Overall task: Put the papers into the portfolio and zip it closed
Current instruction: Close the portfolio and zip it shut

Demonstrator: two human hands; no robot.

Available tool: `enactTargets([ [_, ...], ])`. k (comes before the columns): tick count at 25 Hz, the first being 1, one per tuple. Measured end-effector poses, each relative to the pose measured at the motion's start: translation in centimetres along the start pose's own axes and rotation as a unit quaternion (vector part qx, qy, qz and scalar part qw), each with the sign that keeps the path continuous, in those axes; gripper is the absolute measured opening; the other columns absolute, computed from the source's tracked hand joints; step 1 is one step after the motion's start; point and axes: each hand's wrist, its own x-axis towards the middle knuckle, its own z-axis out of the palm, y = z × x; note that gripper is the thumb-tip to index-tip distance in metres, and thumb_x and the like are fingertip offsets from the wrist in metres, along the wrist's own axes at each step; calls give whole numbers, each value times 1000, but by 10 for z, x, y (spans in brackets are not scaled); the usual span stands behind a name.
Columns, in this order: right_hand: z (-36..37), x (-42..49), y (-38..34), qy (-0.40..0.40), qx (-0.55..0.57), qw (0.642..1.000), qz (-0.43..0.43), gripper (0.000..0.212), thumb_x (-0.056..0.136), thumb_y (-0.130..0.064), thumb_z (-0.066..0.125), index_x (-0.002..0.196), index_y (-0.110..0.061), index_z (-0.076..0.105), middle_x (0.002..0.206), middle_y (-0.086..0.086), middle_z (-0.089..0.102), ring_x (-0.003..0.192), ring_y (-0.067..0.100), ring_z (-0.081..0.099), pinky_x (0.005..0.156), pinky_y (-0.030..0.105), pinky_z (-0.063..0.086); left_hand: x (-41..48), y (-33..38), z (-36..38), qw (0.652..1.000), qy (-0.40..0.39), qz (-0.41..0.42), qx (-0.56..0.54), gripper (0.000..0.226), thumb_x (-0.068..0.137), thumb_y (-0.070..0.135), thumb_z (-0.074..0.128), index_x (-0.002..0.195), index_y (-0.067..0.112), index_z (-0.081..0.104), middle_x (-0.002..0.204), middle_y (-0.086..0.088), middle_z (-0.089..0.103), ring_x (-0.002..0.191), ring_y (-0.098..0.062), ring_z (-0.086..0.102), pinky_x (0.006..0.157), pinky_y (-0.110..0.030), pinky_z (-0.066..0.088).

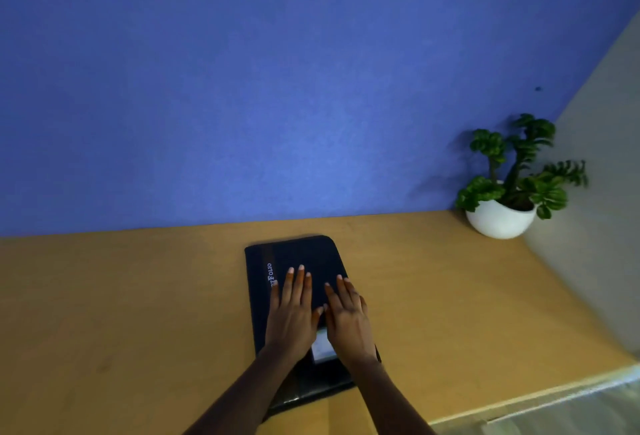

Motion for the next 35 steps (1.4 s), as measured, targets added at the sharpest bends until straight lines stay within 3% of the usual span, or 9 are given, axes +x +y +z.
enactTargets([
  [5,-37,16,-7,48,13,999,-6,43,94,-22,57,137,-13,54,145,16,49,137,32,44,104,48,43,5,3,-39,998,69,-2,6,72,98,56,14,151,12,-6,161,-7,-11,149,-26,-13,121,-51,-2],
  [8,-62,34,-9,74,26,997,-18,43,93,-20,59,135,-11,56,144,18,50,135,36,46,103,50,43,12,8,-69,993,113,-13,6,73,96,55,14,153,9,7,163,-9,2,150,-28,-3,121,-53,6],
  [12,-97,64,-18,119,44,991,-33,43,89,-13,64,130,-8,59,140,22,53,131,38,49,101,52,45,22,11,-110,981,191,1,14,68,96,50,36,148,7,32,158,-11,24,147,-31,19,118,-55,19],
  [17,-122,89,-26,138,59,988,-38,43,91,-14,62,134,-8,57,143,20,51,134,37,46,101,51,45,38,12,-139,978,206,-13,29,67,100,49,28,153,11,10,162,-7,1,150,-28,-4,120,-51,2],
  [21,-99,72,-20,109,54,992,-45,44,81,-16,75,123,-8,66,130,20,62,121,36,59,89,47,54,24,7,-112,990,134,-48,0,72,99,53,24,154,10,4,163,-8,-6,150,-27,-8,120,-49,2],
  [24,-62,45,-7,22,51,998,-27,45,88,-28,67,130,-12,61,137,15,58,128,31,55,94,42,52,6,1,-69,996,49,-78,2,75,99,54,24,153,9,-1,163,-10,-10,150,-28,-8,121,-49,5],
  [26,-37,28,5,-73,47,996,8,52,100,-38,42,148,-18,37,157,10,33,146,25,28,109,41,37,-5,-2,-44,995,1,-103,-8,77,98,54,26,153,10,-4,162,-10,-12,150,-28,-9,121,-49,5],
  [28,-15,15,18,-153,47,986,49,55,102,-43,31,153,-24,21,163,4,16,150,21,12,114,40,28,-13,-5,-21,989,-43,-136,-27,81,97,55,31,153,10,-6,162,-11,-12,150,-28,-9,120,-48,8],
  [35,19,-11,44,-295,62,933,194,67,99,-44,43,154,-21,14,162,10,11,148,29,12,112,44,32,-29,-18,27,950,-137,-267,-88,95,89,57,50,152,7,0,161,-17,0,149,-34,3,118,-49,19],
])
